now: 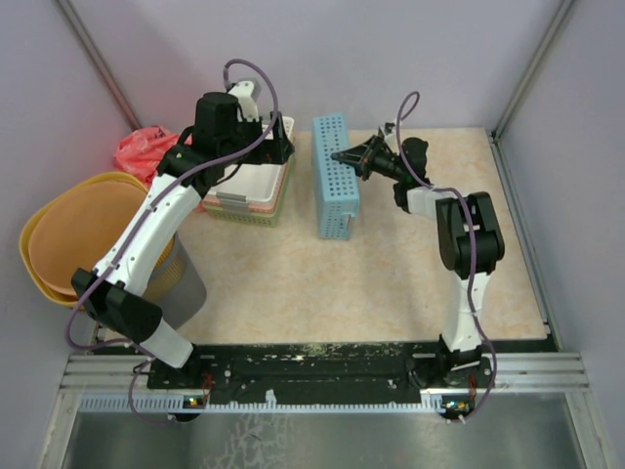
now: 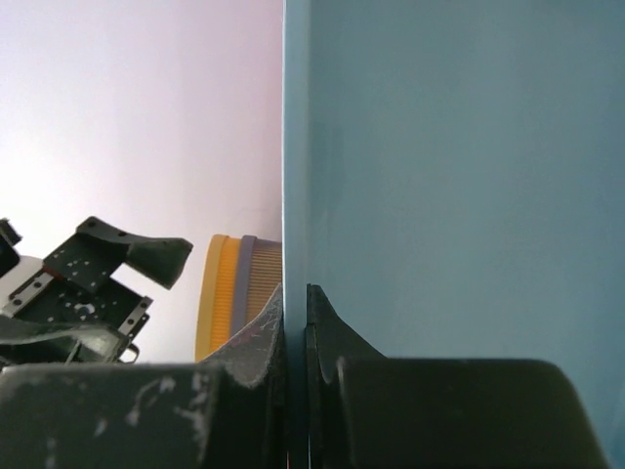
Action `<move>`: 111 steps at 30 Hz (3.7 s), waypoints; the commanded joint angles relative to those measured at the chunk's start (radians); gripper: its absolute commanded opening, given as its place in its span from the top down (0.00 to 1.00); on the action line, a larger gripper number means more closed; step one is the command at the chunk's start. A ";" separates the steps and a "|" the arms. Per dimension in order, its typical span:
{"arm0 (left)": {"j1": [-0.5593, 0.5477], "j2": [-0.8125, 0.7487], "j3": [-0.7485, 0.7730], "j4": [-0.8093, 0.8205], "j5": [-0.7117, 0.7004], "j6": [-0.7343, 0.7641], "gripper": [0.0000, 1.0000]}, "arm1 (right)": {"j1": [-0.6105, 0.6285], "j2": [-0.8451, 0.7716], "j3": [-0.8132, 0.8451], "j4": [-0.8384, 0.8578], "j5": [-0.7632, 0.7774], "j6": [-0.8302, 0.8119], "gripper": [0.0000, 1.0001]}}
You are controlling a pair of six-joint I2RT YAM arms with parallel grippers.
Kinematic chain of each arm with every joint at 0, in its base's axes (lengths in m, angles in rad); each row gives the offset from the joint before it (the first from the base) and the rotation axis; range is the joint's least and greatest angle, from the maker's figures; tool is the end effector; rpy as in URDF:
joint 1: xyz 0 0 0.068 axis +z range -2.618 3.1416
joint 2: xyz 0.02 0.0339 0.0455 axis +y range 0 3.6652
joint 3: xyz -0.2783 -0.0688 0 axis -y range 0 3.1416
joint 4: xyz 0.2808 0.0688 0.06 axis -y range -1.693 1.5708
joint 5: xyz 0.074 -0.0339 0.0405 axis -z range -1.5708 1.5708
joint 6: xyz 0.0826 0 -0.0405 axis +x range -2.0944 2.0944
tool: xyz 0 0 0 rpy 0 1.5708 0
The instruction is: Turn the large container upside down
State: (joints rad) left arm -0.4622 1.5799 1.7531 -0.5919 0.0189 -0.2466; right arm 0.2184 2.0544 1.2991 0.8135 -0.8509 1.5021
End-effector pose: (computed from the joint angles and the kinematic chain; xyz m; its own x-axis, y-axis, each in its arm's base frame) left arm 0.3858 -0.1940 0.4356 -0.4655 -0.0408 -0.8841 0.3585 0.9046 -0.2305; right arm 0.4973 0.1740 0.2186 -0.8697 0.4807 -0.1122 -0.1168 0.0204 0.9930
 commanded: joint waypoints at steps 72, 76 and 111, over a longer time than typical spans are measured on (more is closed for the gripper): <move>0.010 -0.028 -0.058 0.020 0.062 -0.003 0.01 | -0.029 -0.356 0.189 -1.373 1.027 -1.182 0.63; 0.010 -0.015 -0.063 0.034 0.083 -0.006 0.01 | -0.047 -0.599 -0.108 -1.307 0.980 -1.103 0.63; 0.007 0.027 -0.018 -0.001 0.104 0.006 0.01 | -0.282 -0.119 0.180 -1.175 1.155 -0.895 0.54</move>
State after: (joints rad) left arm -0.4572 1.5841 1.6859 -0.5766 0.1169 -0.2474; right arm -0.0452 1.9522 1.4384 -0.3878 0.2657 0.5922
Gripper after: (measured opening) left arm 0.996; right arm 0.445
